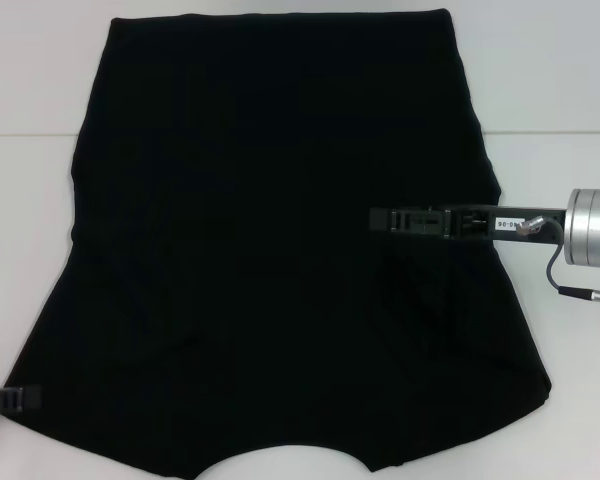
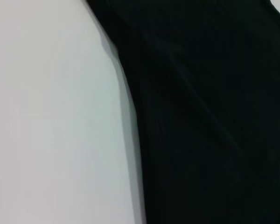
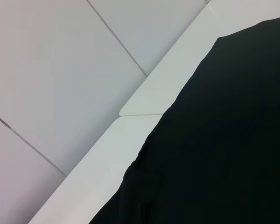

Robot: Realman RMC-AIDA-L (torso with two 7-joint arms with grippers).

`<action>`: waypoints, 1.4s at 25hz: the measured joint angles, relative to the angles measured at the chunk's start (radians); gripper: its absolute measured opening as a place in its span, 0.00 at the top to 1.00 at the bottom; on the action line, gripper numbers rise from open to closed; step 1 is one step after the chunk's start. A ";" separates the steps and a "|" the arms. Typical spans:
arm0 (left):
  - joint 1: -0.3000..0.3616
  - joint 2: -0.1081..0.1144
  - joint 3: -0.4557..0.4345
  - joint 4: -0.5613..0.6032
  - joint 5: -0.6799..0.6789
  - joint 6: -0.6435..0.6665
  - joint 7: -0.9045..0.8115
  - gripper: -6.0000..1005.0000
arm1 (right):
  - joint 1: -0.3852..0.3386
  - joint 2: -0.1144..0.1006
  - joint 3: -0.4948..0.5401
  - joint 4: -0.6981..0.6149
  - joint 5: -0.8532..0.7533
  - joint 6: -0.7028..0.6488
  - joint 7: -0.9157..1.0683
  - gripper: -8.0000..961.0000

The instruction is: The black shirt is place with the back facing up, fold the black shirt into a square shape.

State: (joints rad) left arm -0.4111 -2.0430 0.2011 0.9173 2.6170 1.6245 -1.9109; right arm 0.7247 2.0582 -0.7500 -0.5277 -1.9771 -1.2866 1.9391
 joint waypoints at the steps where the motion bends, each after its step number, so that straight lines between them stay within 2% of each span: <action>1: 0.000 0.000 0.004 0.000 0.000 0.000 0.000 0.08 | -0.001 0.000 0.001 0.000 0.000 0.000 0.000 0.13; 9: -0.010 -0.001 0.056 -0.002 0.001 0.014 -0.002 0.08 | -0.003 -0.001 0.021 0.000 0.000 -0.006 0.001 0.13; 31: -0.041 0.001 0.076 -0.008 0.003 0.019 -0.008 0.24 | -0.002 -0.003 0.025 0.000 0.000 -0.004 0.001 0.14; 34: -0.042 0.002 0.076 -0.009 0.003 0.014 -0.009 0.47 | -0.004 -0.003 0.026 0.000 0.000 -0.004 0.001 0.14; 35: -0.042 0.002 0.077 -0.009 0.003 0.014 -0.009 0.51 | -0.005 -0.003 0.026 0.000 0.000 -0.005 0.001 0.14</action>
State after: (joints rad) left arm -0.4529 -2.0409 0.2777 0.9079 2.6203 1.6384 -1.9197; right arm 0.7197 2.0555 -0.7239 -0.5277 -1.9773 -1.2912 1.9405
